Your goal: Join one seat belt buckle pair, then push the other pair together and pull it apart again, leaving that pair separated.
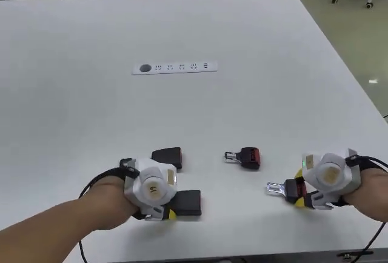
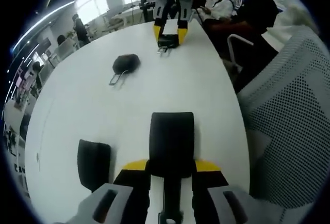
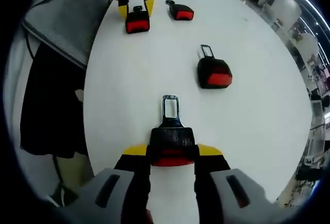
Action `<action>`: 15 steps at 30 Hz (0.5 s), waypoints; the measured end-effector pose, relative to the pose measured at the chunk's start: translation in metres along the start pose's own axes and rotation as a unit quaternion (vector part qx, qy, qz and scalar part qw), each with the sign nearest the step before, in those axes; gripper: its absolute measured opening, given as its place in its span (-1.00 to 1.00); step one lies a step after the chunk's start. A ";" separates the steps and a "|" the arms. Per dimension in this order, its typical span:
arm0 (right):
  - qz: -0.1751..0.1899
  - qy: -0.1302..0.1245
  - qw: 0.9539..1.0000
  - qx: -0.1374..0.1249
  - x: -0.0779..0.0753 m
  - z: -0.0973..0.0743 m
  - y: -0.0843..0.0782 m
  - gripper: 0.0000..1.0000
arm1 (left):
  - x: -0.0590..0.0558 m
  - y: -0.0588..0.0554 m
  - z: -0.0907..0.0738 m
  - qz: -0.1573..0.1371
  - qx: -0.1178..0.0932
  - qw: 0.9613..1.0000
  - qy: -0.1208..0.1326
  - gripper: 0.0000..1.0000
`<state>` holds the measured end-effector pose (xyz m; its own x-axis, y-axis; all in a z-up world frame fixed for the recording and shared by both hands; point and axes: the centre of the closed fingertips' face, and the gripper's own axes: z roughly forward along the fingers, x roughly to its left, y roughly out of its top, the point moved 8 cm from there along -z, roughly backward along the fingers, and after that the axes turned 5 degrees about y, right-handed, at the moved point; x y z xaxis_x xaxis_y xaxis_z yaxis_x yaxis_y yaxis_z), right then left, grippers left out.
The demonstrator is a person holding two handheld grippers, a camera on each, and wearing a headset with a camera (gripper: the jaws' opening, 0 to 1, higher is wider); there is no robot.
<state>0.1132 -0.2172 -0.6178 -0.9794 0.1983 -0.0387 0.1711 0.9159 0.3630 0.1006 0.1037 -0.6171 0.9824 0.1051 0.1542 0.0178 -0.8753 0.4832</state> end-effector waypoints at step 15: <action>-0.032 0.036 0.998 -0.038 0.035 0.026 0.074 -0.42 | -0.001 0.001 0.002 -0.012 0.030 0.999 0.003 -0.41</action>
<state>0.0942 -0.1334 -0.6167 -0.9936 0.1129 0.0026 0.1030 0.8966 0.4308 0.1002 0.1019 -0.6184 0.9804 0.1293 0.1486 0.0526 -0.8988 0.4351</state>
